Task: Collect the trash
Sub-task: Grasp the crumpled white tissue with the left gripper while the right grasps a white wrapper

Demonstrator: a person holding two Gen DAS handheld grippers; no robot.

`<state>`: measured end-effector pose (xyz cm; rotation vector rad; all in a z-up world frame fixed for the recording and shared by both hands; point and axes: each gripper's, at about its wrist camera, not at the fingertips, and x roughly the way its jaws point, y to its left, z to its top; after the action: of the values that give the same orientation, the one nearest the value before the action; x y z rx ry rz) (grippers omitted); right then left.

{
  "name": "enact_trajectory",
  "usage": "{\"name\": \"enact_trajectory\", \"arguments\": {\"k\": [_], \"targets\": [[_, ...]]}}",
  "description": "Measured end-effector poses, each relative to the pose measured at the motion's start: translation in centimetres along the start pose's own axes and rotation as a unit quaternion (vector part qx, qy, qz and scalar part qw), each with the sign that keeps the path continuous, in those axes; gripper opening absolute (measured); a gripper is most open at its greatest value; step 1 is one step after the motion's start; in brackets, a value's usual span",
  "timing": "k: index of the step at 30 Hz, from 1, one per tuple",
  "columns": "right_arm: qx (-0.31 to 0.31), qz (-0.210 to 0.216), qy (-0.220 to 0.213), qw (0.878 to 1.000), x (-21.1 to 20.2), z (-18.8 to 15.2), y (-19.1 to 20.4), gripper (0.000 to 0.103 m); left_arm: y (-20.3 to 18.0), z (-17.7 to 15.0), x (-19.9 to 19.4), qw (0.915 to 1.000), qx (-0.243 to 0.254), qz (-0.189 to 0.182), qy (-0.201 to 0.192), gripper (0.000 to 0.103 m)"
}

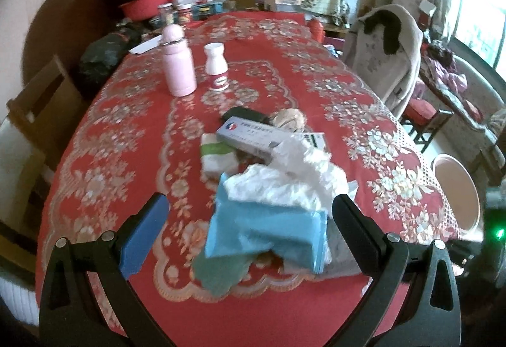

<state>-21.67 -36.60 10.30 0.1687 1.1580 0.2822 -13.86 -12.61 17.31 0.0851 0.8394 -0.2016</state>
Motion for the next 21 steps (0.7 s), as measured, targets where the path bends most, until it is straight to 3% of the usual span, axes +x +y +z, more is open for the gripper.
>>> {"name": "enact_trajectory", "arguments": {"k": [8, 14, 16, 19, 21], "targets": [[0.005, 0.006, 0.025, 1.000, 2.5, 0.5, 0.9, 0.056, -2.3, 3.3, 4.1, 0.9979, 0.031, -0.043, 0.038, 0.103], [0.001, -0.007, 0.034, 0.999, 3.1, 0.9, 0.9, 0.054, -3.9, 4.4, 7.2, 0.9951, 0.052, -0.052, 0.066, 0.103], [-0.002, -0.015, 0.034, 0.999, 3.1, 1.0, 1.0, 0.040, -4.1, 4.4, 8.1, 0.9939, 0.055, -0.059, 0.075, 0.102], [-0.003, -0.020, 0.032, 0.999, 3.2, 1.1, 0.7, 0.029, -4.5, 4.4, 9.2, 0.9917, 0.064, -0.067, 0.089, 0.101], [0.003, -0.014, 0.031, 0.999, 3.2, 1.3, 0.3, 0.027, -4.6, 4.4, 9.9, 0.9894, 0.071, -0.077, 0.100, 0.088]]}}
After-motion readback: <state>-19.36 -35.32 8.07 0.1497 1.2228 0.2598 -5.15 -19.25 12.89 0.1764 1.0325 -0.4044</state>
